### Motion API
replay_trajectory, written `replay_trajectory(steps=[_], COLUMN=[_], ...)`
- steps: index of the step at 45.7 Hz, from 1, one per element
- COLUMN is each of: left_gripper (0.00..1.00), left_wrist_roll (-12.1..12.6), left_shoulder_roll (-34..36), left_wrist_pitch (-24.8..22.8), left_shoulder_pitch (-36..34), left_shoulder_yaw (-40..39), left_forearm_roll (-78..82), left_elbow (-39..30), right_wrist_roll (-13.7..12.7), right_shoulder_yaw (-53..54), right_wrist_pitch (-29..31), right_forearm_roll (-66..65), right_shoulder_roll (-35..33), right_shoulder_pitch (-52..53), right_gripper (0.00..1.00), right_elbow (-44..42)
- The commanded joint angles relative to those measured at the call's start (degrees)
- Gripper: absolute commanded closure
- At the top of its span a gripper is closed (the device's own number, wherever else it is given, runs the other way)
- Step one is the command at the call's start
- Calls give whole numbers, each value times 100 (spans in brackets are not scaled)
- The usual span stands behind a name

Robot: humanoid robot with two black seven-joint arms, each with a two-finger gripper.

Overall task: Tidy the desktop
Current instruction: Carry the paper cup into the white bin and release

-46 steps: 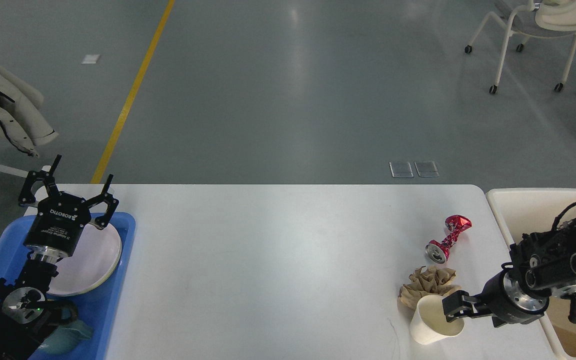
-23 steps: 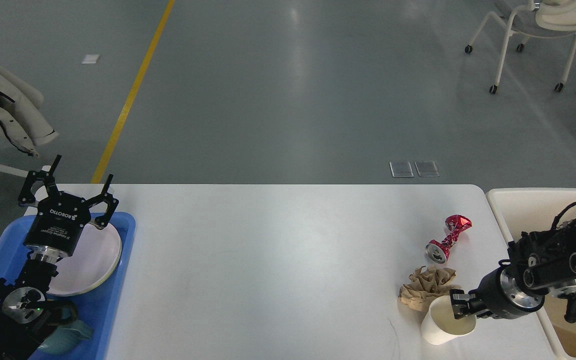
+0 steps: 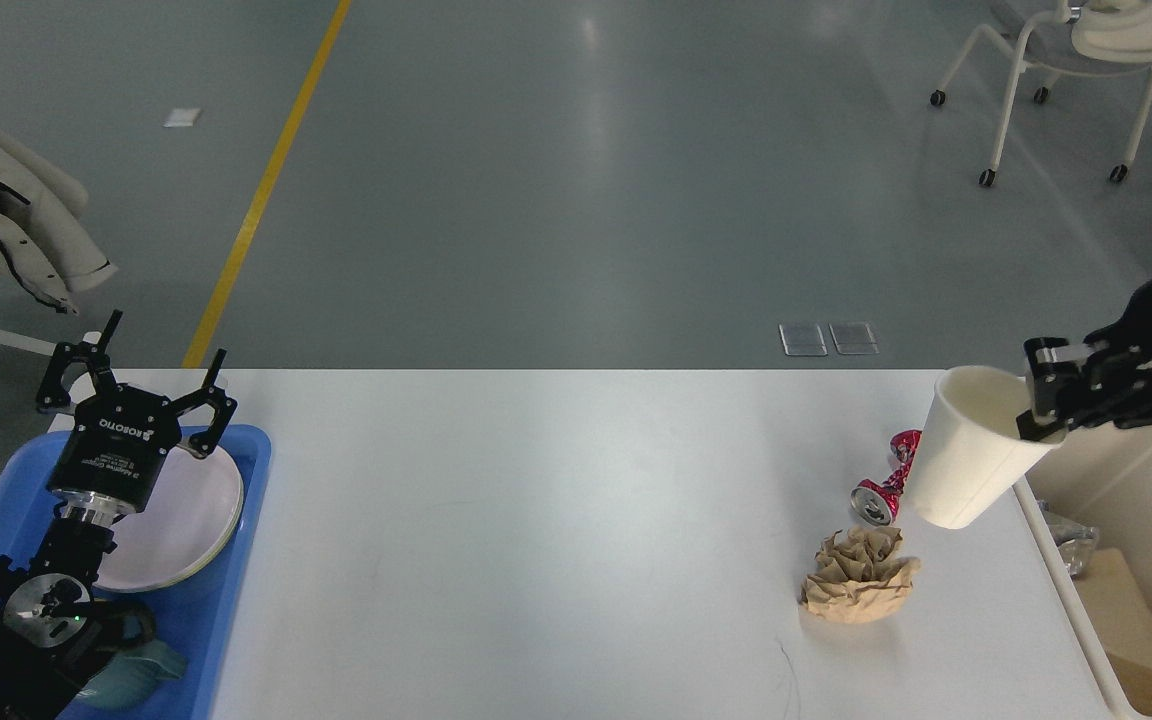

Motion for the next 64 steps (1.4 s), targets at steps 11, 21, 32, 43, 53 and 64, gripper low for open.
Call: replay_trajectory(steps=[11, 21, 32, 43, 53, 64], left_gripper=[3, 3, 3, 3, 3, 3], left_wrist_roll=[1, -8, -8, -17, -17, -17], left_shoulder_roll=[0, 0, 0, 0, 0, 0], left_wrist_pitch=[0, 0, 0, 0, 0, 0], left_shoulder_pitch=[0, 0, 0, 0, 0, 0], left_shoulder_yaw=[0, 9, 9, 9, 9, 9], left_forearm_roll=[8, -1, 8, -1, -1, -1], left_elbow=[0, 0, 0, 0, 0, 0], right_wrist_roll=[0, -44, -44, -53, -53, -70], right_shoulder_yaw=[-13, -118, 162, 1814, 2790, 2940], right_wrist_pitch=[579, -646, -3539, -4508, -4517, -4464], right_forearm_roll=[-756, -2276, -2401, -697, -432, -441], right_shoulder_roll=[-111, -1306, -1500, -464, 257, 240], right_shoulder_pitch=[1395, -719, -4710, -8667, -10110, -10111], right_gripper=[100, 100, 100, 100, 78, 0], right_elbow=[-933, -1933, -3823, -5888, -7261, -7244])
